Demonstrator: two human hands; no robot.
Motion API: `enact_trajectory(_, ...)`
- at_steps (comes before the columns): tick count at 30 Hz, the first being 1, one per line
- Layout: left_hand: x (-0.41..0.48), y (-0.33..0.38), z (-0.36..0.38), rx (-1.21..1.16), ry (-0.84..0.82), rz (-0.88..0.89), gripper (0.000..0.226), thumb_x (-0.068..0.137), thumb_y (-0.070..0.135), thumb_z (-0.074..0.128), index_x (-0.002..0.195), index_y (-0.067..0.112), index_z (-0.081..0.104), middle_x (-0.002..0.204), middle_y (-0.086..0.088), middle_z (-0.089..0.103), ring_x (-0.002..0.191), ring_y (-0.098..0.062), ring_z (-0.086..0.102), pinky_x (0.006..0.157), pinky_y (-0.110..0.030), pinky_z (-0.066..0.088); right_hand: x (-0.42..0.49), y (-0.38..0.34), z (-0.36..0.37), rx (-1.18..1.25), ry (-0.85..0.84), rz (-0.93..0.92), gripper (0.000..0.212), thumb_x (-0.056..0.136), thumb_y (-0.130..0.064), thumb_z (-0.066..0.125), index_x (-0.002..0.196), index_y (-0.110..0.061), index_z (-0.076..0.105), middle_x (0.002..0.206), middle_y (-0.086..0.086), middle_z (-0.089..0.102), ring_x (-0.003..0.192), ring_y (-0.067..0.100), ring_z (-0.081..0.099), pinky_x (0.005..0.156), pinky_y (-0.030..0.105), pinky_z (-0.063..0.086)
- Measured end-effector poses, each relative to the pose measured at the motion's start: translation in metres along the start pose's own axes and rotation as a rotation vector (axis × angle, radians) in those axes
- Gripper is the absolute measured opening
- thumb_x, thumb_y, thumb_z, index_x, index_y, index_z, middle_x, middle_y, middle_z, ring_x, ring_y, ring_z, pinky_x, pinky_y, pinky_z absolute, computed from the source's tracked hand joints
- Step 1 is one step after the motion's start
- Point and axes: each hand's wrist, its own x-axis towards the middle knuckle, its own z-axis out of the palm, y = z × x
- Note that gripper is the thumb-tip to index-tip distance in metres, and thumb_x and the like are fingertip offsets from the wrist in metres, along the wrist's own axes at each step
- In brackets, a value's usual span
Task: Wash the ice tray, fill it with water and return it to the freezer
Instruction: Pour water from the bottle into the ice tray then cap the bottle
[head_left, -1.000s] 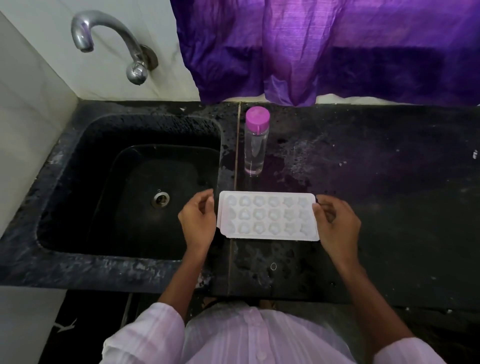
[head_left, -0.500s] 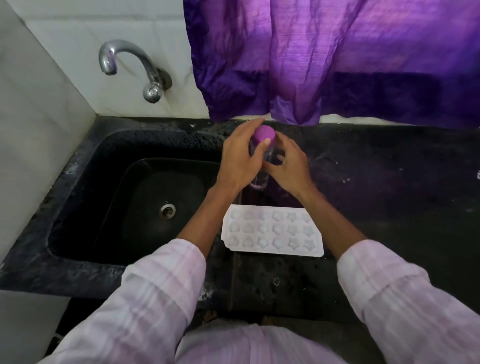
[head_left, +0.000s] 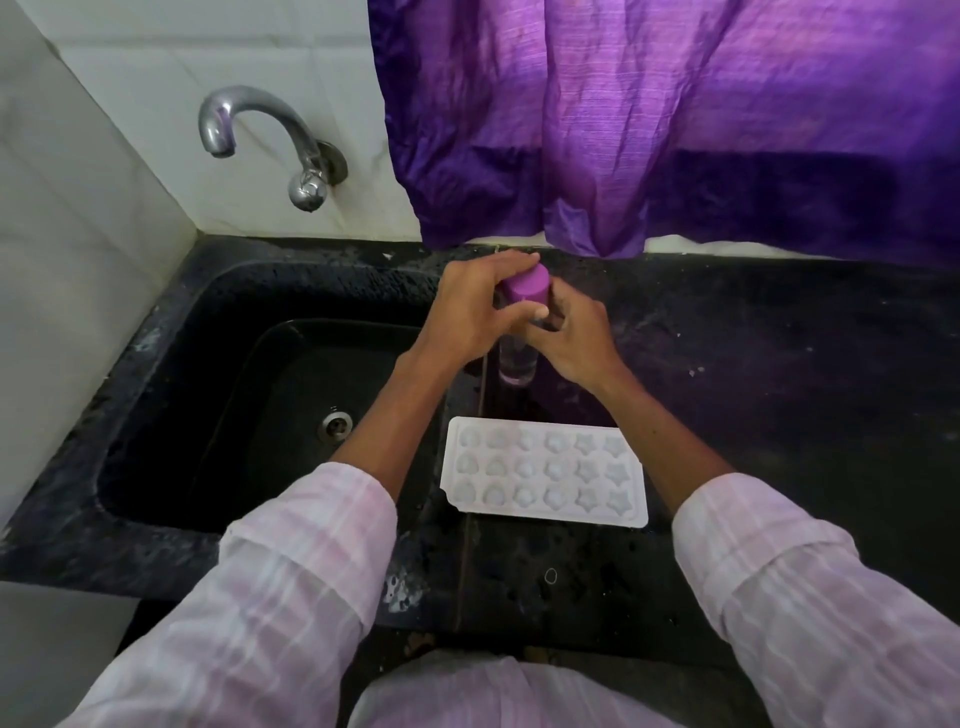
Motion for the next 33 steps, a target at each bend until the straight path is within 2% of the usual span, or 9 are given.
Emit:
enact_trajectory(3,0.014,-0.011,-0.02,0.044,-0.188,0.105,0.068,0.073,0.028,0.086,0.133,0.006,0.063,0.133,-0.01,0.065,0.123,-0.017,0.061,0.105,-0.03,0.049,0.002,0.0,0.0,0.026,-0.035,0.025,0.053,0.077,-0.023,0.084,0.124,-0.014,0.063,0.109,-0.004,0.073,0.1,0.008,0.069,0.09,0.024,0.055)
enact_trajectory(8,0.028,-0.016,-0.029,0.038,-0.346,0.173,0.063,0.08,0.029,0.08,0.137,0.011,0.059,0.14,-0.009,0.06,0.131,-0.016,0.055,0.108,-0.026,0.046,0.004,0.002,0.0,0.01,-0.039,0.031,0.052,0.077,-0.022,0.084,0.124,-0.014,0.063,0.108,-0.004,0.073,0.099,0.008,0.069,0.09,0.024,0.054)
enact_trajectory(13,0.021,-0.017,-0.009,-0.015,-0.136,0.122,0.058,0.074,0.036,0.085,0.121,0.006,0.07,0.116,-0.007,0.072,0.107,-0.016,0.067,0.093,-0.037,0.055,0.002,0.004,0.004,0.009,0.021,0.011,0.053,0.076,-0.025,0.085,0.123,-0.013,0.063,0.104,-0.005,0.073,0.094,0.006,0.07,0.083,0.023,0.057)
enact_trajectory(16,0.017,-0.012,0.01,0.076,0.082,0.05,0.053,0.072,0.048,0.083,0.101,0.007,0.067,0.096,-0.004,0.069,0.085,-0.017,0.062,0.076,-0.033,0.052,0.003,0.005,0.007,-0.021,0.042,0.002,0.056,0.075,-0.021,0.085,0.126,-0.013,0.062,0.104,-0.005,0.072,0.093,0.007,0.07,0.081,0.023,0.057)
enact_trajectory(19,0.015,-0.006,0.023,0.05,0.151,-0.097,0.059,0.071,0.053,0.082,0.1,0.008,0.056,0.099,-0.003,0.057,0.086,-0.013,0.051,0.073,-0.023,0.046,0.004,0.008,0.006,-0.038,0.04,0.003,0.061,0.075,-0.017,0.084,0.131,-0.013,0.059,0.108,-0.004,0.07,0.097,0.011,0.069,0.084,0.023,0.057)
enact_trajectory(23,0.011,-0.008,0.005,-0.386,-0.151,-0.107,0.07,0.081,0.013,0.079,0.141,0.013,0.044,0.137,-0.004,0.056,0.126,-0.012,0.055,0.106,-0.031,0.047,0.004,0.008,0.002,-0.012,0.016,-0.001,0.053,0.076,-0.02,0.084,0.125,-0.015,0.063,0.103,-0.011,0.07,0.094,-0.001,0.068,0.085,0.02,0.055)
enact_trajectory(26,0.01,-0.013,-0.01,-0.436,-0.177,-0.052,0.069,0.081,-0.01,0.071,0.144,0.008,0.047,0.134,-0.011,0.063,0.126,-0.015,0.06,0.107,-0.032,0.048,0.003,0.008,0.004,0.015,0.0,0.016,0.055,0.073,-0.031,0.086,0.123,-0.02,0.063,0.105,-0.008,0.073,0.097,0.006,0.07,0.09,0.034,0.057)
enact_trajectory(30,0.02,-0.011,-0.009,-0.225,-0.043,-0.045,0.06,0.07,0.022,0.09,0.124,0.014,0.066,0.107,0.001,0.07,0.094,-0.007,0.069,0.084,-0.027,0.059,0.004,0.009,0.001,0.016,-0.006,0.027,0.056,0.072,-0.034,0.085,0.121,-0.02,0.063,0.103,-0.006,0.074,0.095,0.009,0.071,0.088,0.038,0.059)
enact_trajectory(33,0.023,-0.012,0.002,-0.03,0.001,-0.021,0.057,0.065,0.05,0.088,0.108,0.019,0.067,0.098,0.004,0.054,0.087,-0.004,0.053,0.076,-0.019,0.045,0.005,0.009,0.0,-0.017,-0.003,0.015,0.053,0.074,-0.028,0.086,0.121,-0.016,0.064,0.098,-0.009,0.072,0.088,-0.002,0.068,0.08,0.021,0.057)
